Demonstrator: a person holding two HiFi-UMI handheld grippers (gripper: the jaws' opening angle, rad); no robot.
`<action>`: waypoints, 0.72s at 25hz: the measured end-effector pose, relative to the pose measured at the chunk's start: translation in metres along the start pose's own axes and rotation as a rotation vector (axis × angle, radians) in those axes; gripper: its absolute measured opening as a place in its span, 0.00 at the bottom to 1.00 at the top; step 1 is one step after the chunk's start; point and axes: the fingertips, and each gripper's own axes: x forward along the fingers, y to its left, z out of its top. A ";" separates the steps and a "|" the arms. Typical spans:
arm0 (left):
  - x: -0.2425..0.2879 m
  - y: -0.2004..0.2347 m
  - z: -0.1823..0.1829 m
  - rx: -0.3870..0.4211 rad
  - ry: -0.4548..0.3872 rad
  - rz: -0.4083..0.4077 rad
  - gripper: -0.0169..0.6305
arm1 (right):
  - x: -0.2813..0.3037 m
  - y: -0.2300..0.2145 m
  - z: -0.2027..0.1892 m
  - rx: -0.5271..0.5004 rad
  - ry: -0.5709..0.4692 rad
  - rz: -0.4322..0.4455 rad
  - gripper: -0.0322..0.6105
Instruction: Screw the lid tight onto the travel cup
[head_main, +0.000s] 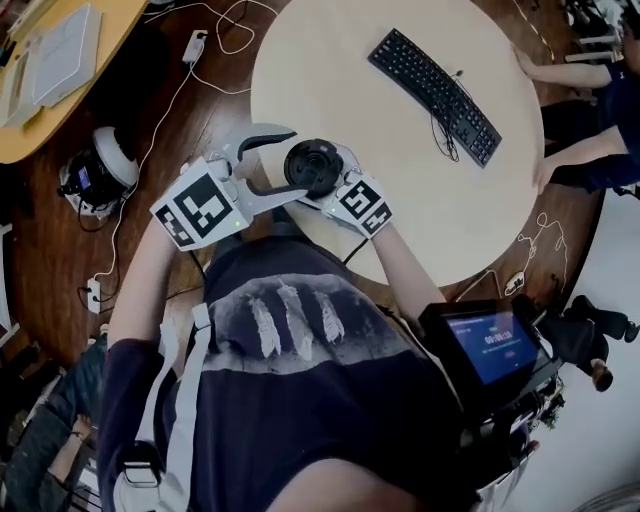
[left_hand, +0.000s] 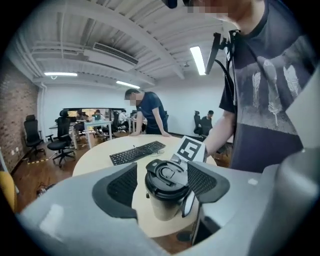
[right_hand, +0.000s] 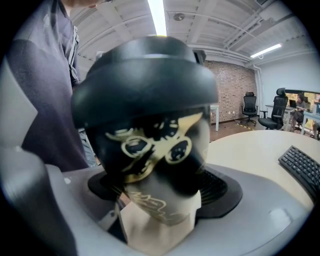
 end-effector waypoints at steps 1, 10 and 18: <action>0.000 -0.002 -0.005 0.035 0.051 -0.036 0.53 | 0.000 -0.001 -0.001 0.000 0.002 0.000 0.71; 0.023 -0.016 -0.036 0.158 0.199 -0.134 0.54 | 0.001 -0.003 -0.002 0.006 0.007 0.000 0.71; 0.024 -0.014 -0.032 0.069 0.107 -0.048 0.53 | -0.001 -0.007 0.000 0.007 0.007 -0.024 0.71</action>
